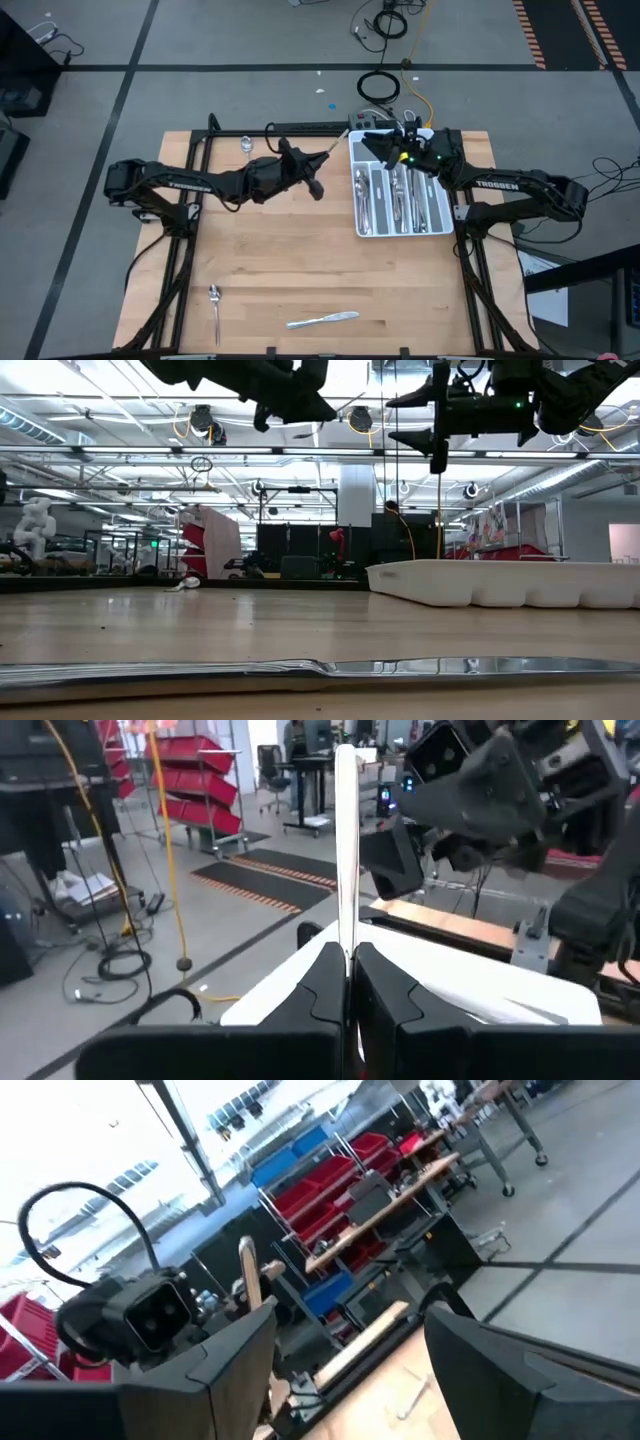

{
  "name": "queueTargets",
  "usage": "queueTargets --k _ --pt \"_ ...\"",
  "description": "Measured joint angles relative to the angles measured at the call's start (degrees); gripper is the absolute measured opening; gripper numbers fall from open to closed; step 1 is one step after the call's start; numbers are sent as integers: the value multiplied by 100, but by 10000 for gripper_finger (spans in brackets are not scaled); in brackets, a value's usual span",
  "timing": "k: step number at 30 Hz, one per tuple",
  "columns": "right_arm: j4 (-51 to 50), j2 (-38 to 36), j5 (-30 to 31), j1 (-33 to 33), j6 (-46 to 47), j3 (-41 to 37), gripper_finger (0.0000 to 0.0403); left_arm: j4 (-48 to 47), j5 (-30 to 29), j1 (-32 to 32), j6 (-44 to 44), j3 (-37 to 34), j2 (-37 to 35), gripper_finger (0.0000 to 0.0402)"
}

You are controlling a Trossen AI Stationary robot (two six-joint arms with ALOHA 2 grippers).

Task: Sort silverware
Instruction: Put the silver fork into the white silverware tray

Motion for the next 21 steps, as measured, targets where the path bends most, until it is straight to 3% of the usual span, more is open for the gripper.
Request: queueTargets --k 4,8,13,18,21 --pt "101 -1 -222 -23 -52 0 249 -378 322 1 473 0 -12 10" --pt "-305 -174 -1375 -316 -481 16 249 -1490 1471 -2 1061 1 -17 10" --pt "-2824 -256 -2408 -547 -1254 895 249 -2982 2529 -49 1372 126 4 10" --pt "-5959 258 -2750 -319 -2817 2275 249 -3957 2828 -83 2148 379 12 10" --pt "-7123 726 -2763 -125 -3208 3001 249 -4241 2827 -78 2362 515 12 10"
